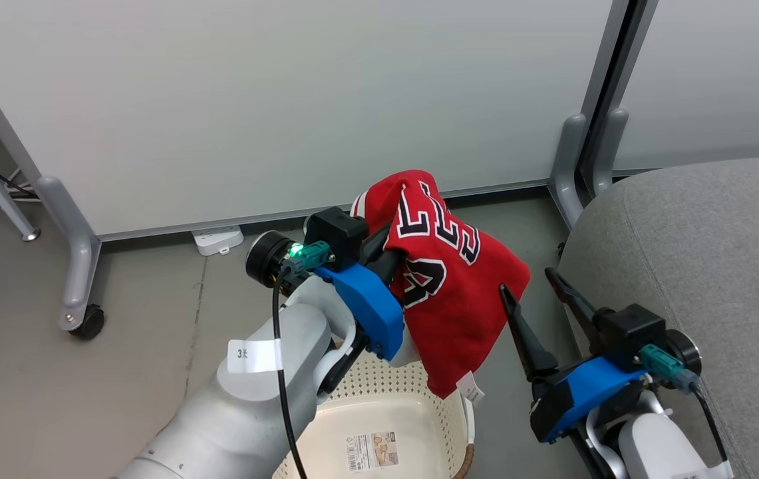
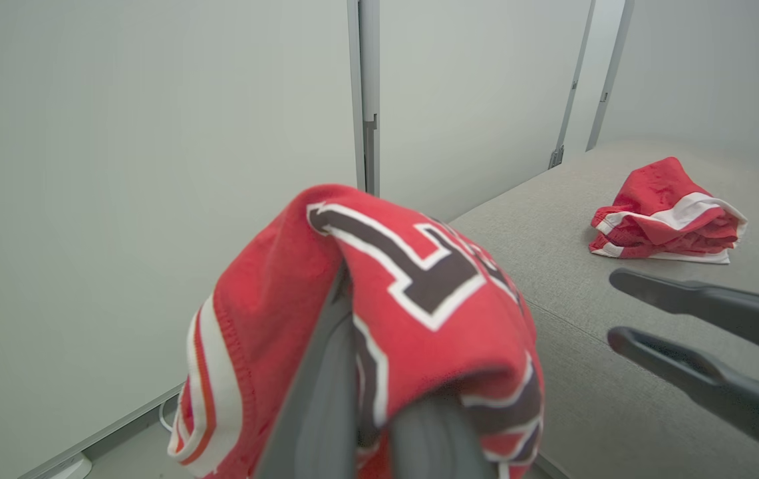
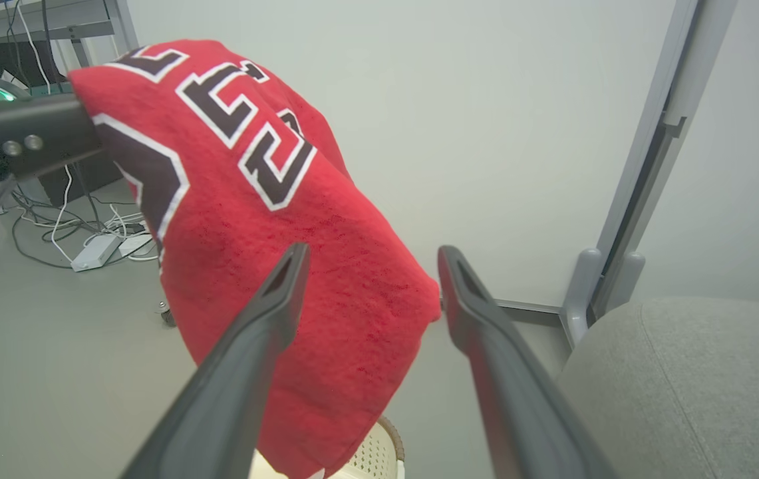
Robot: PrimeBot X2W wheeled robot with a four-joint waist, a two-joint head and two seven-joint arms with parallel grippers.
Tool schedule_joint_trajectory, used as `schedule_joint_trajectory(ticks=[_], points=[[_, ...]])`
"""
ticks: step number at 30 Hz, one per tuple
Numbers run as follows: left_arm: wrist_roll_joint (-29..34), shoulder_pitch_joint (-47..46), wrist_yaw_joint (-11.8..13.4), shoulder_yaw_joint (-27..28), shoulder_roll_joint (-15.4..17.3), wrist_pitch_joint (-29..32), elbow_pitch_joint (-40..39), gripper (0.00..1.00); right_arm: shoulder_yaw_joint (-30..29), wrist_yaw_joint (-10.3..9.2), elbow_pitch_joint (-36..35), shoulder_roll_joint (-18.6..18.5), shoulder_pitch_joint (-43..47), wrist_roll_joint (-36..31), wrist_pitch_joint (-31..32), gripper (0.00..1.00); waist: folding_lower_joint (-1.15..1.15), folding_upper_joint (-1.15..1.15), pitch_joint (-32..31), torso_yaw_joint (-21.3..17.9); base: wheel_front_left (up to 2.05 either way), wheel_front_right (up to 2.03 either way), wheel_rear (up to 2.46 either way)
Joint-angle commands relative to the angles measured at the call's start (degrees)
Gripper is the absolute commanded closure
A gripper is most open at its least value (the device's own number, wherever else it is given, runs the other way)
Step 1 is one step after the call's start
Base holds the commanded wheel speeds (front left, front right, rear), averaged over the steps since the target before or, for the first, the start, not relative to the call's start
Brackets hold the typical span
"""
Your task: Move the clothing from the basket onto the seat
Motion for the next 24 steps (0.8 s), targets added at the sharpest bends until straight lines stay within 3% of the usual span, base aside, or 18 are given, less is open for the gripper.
schedule_joint_trajectory(ticks=[1,13,24], points=[[-0.44,0.14,-0.14,-0.26,-0.04,-0.29,0.12,1.00,0.48,0.01,-0.12,-0.05,-0.12,0.33,0.26,0.00,0.01,0.00,0.01,-0.12,0.00,0.00,0.00],[-1.35,0.38,-0.15,-2.67,-0.07,-0.29,0.02,1.00,8.15,0.01,2.74,-2.44,-8.24,2.14,3.56,0.00,0.01,0.00,1.06,-0.21,0.00,0.00,0.00],[-3.63,-1.05,-0.14,-6.01,-0.11,-0.30,-1.82,1.00,20.02,0.01,9.69,-8.88,-16.42,10.51,7.92,0.00,0.01,0.00,2.30,0.85,0.00,0.00,0.00]])
